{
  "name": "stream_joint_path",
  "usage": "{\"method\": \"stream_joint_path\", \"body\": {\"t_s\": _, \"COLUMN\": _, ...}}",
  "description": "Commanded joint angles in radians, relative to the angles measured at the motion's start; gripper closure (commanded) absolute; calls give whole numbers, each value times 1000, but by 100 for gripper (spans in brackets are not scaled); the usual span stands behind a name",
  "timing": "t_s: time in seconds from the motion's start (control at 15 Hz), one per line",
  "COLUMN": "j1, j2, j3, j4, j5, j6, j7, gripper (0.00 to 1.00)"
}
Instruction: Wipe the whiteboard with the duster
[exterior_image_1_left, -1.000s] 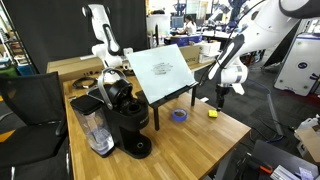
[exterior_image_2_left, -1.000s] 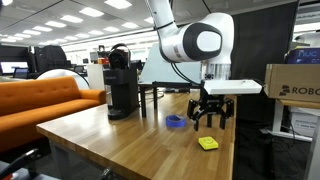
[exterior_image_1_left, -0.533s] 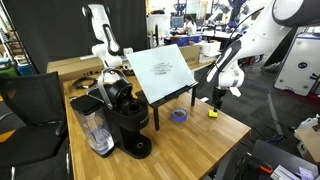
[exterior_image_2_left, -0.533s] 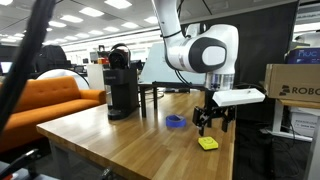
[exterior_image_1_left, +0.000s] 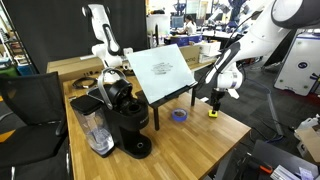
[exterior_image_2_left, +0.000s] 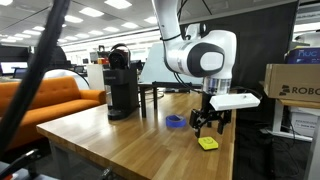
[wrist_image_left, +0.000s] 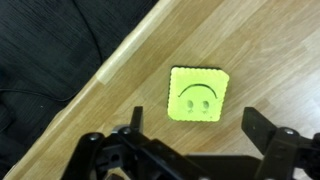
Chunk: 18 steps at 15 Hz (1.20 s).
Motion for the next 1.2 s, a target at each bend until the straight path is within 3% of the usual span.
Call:
{"method": "stream_joint_path", "body": {"t_s": 0.0, "j1": -28, "j2": 7, "j3": 25, "j4": 11, "j5": 3, "j6": -6, "j7": -24, "gripper": 0}}
{"method": "stream_joint_path", "body": {"t_s": 1.13, "j1": -8, "j2": 10, "j3": 9, "j4": -16, "j5": -13, "j6": 7, "j7": -4, "gripper": 0}}
